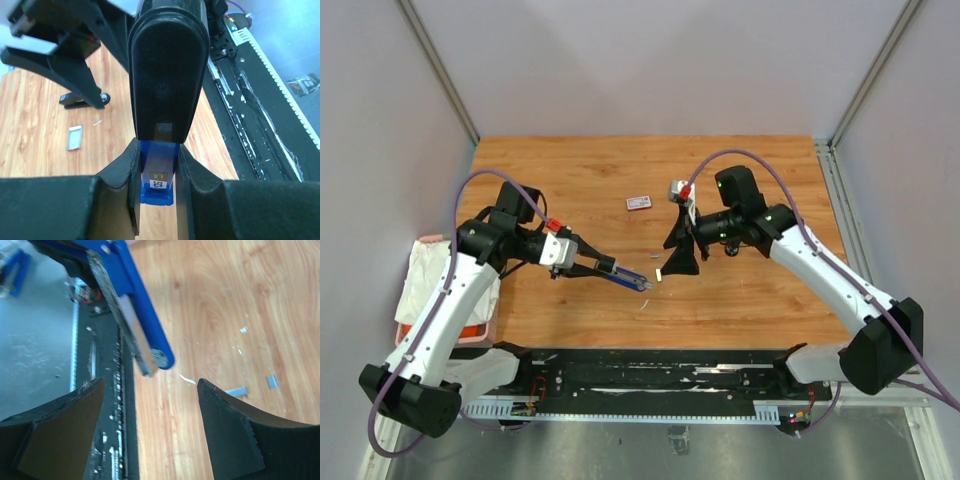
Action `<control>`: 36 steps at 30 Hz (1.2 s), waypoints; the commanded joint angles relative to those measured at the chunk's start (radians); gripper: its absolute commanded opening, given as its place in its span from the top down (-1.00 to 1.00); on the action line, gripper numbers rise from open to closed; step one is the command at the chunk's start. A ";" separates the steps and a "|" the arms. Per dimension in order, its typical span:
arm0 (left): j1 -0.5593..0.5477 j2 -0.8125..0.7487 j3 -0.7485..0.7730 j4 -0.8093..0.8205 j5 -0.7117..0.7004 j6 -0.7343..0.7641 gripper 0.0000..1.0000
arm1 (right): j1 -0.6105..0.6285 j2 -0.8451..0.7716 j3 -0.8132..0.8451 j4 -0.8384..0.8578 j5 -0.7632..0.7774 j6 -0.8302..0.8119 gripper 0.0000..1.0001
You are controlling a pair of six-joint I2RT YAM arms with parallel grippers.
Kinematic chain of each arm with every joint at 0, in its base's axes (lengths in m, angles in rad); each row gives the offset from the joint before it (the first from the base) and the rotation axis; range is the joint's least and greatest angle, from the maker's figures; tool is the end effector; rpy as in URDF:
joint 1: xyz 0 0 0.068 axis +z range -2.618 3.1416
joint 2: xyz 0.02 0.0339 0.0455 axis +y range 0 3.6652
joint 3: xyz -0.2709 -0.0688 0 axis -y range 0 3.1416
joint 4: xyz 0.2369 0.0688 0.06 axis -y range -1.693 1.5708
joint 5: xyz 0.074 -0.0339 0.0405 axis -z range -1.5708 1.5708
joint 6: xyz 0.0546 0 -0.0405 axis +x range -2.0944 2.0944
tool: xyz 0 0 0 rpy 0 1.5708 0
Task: Unload the staples from the stapler
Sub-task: Unload the staple at the center of the board.
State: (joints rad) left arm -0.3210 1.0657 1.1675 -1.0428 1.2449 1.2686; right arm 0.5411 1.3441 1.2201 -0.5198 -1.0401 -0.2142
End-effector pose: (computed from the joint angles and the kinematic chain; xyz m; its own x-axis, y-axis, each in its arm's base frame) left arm 0.1472 -0.1035 0.3604 0.3737 0.1979 -0.9062 0.9198 -0.2054 0.3344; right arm 0.2182 0.1861 0.3467 -0.3216 -0.3188 -0.8916 -0.9419 0.0110 0.3358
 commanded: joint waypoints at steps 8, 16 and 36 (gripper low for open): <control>0.002 -0.056 -0.064 -0.062 0.205 0.111 1.00 | 0.189 -0.159 -0.265 0.295 0.444 -0.285 -0.58; 0.002 -0.040 -0.078 -0.063 0.210 0.136 1.00 | 0.232 -0.152 -0.244 0.252 0.445 -0.310 -0.61; 0.006 -0.018 -0.087 -0.064 0.204 0.164 1.00 | 0.316 -0.129 -0.275 0.203 0.445 -0.385 -0.64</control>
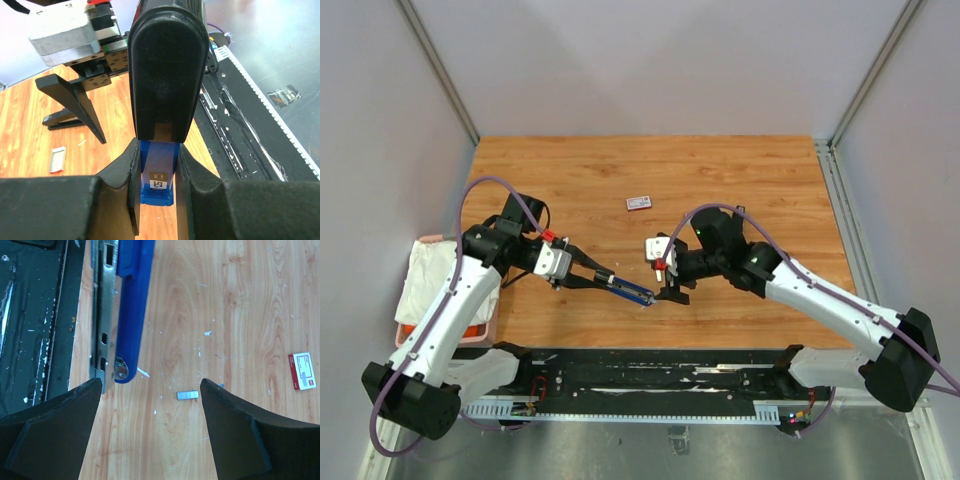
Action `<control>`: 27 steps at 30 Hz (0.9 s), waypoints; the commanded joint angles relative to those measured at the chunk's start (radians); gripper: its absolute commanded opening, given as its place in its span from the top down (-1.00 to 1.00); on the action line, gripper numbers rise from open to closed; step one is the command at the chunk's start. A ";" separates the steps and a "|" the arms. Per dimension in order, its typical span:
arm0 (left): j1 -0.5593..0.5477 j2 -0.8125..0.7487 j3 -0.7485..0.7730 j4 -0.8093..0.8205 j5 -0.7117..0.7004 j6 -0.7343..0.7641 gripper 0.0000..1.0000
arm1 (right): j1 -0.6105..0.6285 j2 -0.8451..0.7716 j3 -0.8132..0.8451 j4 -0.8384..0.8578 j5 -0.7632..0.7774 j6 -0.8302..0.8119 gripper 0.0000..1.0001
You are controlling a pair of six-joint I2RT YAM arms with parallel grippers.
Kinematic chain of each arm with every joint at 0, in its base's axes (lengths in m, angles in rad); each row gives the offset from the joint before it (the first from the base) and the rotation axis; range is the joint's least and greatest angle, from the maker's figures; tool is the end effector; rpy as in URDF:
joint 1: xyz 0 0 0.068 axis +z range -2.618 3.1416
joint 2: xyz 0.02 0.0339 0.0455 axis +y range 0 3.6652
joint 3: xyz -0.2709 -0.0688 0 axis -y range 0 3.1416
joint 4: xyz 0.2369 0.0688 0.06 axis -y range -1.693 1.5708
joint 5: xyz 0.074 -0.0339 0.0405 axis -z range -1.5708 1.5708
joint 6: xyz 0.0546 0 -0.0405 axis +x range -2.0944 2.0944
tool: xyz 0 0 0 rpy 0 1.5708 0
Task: Unload the staples from the stapler
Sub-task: Unload the staple at the center of the board.
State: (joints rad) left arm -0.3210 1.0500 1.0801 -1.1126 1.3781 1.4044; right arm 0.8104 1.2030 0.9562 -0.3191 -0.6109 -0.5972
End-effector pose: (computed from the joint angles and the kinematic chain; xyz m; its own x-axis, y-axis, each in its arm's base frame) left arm 0.1347 -0.1013 0.3410 0.3517 0.0821 -0.9325 0.9088 -0.2688 0.3191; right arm 0.1615 0.2152 0.3029 0.2158 -0.4414 -0.8709 -0.9745 -0.0417 -0.2203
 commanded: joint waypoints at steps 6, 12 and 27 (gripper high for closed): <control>0.011 -0.008 -0.002 0.007 0.076 0.024 1.00 | 0.080 0.049 -0.025 0.055 0.118 0.012 -0.65; 0.014 -0.009 -0.003 0.007 0.076 0.023 1.00 | 0.082 0.054 -0.044 0.071 0.164 -0.015 -0.66; 0.023 -0.004 -0.010 0.007 0.116 0.022 1.00 | 0.178 0.144 0.053 0.190 0.440 0.102 -0.68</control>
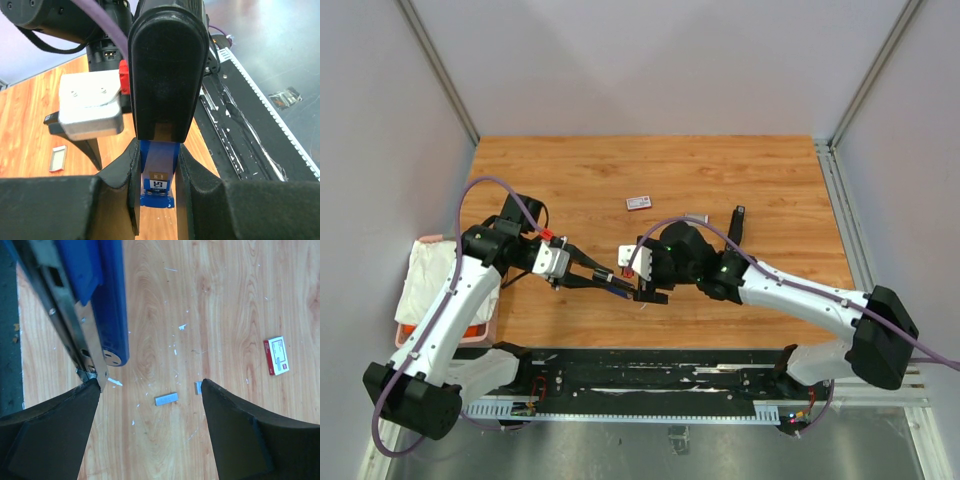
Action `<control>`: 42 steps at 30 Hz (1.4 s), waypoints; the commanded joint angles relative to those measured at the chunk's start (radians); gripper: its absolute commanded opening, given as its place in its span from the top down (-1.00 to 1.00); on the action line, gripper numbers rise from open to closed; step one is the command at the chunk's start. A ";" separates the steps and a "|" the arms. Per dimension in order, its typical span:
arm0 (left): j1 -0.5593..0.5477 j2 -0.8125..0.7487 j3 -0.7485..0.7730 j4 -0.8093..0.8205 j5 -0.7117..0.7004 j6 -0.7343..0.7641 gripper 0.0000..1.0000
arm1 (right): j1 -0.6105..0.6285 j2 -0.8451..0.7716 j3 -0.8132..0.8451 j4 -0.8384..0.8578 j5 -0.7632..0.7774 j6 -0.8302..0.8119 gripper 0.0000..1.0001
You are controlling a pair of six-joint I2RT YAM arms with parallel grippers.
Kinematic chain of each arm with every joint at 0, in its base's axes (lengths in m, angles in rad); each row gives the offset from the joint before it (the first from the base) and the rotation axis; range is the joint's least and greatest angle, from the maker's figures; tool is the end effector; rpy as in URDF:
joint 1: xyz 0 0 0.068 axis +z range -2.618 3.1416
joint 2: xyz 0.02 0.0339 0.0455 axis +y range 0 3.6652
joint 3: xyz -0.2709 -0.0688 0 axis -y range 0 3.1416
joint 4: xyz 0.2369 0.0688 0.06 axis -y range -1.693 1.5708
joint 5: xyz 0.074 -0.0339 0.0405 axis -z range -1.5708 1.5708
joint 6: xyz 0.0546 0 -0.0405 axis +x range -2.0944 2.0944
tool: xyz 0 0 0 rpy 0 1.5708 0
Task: Unload the staples from the stapler
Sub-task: Unload the staple at the center of the board.
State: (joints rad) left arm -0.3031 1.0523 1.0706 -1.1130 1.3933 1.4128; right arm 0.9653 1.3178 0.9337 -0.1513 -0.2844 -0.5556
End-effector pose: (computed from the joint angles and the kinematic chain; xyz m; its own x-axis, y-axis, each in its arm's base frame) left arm 0.1365 -0.0990 0.3388 0.3438 0.0752 -0.9360 0.9137 -0.2567 0.3150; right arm 0.1599 0.2579 0.2781 0.2420 -0.5399 -0.8062 -0.9403 0.0743 -0.3320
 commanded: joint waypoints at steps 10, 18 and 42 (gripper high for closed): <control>0.012 -0.008 -0.018 0.008 0.098 0.020 1.00 | 0.023 0.021 0.225 -0.085 0.067 0.114 -0.68; 0.020 -0.005 0.001 0.007 0.093 0.009 1.00 | 0.023 -0.011 0.134 -0.096 0.031 0.063 -0.68; 0.035 0.010 0.035 0.001 -0.023 -0.019 1.00 | -0.088 -0.014 0.104 -0.166 -0.085 0.108 -0.70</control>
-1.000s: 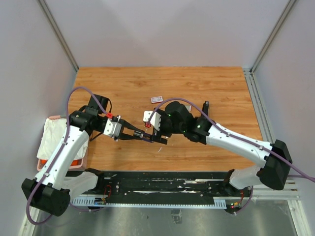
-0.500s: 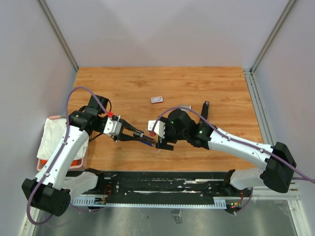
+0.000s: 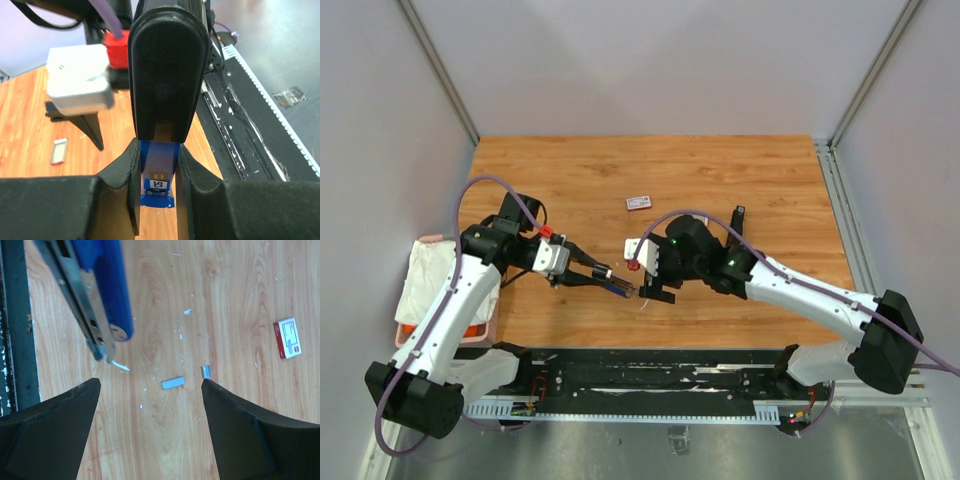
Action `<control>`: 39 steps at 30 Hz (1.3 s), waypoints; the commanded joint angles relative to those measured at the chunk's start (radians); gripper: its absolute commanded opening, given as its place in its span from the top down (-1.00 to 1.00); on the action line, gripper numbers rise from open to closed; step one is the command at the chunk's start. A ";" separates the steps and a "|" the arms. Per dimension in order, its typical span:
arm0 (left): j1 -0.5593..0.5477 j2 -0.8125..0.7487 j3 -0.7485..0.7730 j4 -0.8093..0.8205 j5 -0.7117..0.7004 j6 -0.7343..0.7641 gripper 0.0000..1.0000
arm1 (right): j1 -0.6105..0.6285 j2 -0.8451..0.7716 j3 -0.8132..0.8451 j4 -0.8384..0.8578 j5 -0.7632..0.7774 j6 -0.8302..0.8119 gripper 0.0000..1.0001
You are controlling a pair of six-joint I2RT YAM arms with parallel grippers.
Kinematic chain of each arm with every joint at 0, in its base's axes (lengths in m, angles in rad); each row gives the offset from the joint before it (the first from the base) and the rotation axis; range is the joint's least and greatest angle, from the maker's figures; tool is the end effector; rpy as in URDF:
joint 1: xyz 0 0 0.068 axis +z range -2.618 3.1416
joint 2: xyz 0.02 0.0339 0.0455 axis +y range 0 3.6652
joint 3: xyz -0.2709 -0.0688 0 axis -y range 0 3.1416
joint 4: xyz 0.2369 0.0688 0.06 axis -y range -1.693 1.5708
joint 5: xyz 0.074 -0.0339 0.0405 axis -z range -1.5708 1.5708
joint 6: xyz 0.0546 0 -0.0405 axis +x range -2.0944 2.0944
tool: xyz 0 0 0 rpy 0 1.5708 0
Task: Unload the staples from the stapler
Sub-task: Unload the staple at the center of the board.
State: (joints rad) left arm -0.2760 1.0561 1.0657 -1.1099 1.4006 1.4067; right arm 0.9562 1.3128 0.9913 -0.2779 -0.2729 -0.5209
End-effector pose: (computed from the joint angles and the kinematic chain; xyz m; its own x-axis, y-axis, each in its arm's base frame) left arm 0.1399 -0.0956 0.3374 0.3295 0.0803 -0.9407 0.9239 -0.2329 0.3037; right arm 0.1605 0.2529 0.2861 0.1732 -0.5856 -0.7918 -0.9556 0.0946 -0.2790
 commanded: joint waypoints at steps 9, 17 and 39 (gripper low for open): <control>0.006 0.115 0.212 0.004 -0.290 -0.351 1.00 | -0.338 -0.062 0.022 0.033 -0.236 0.211 -0.70; -0.087 0.294 0.395 0.086 -0.849 -0.822 1.00 | -0.341 -0.020 0.062 0.024 -0.249 0.258 -0.70; -0.055 0.277 0.319 0.521 -0.992 -1.592 1.00 | -0.136 0.022 0.062 0.177 -0.154 -0.031 -0.73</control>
State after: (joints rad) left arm -0.3382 1.3281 1.3853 -0.7589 0.4793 0.0868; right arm 0.7982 1.2968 0.9718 -0.1532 -0.4801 -0.5339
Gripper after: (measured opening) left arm 0.255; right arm 0.865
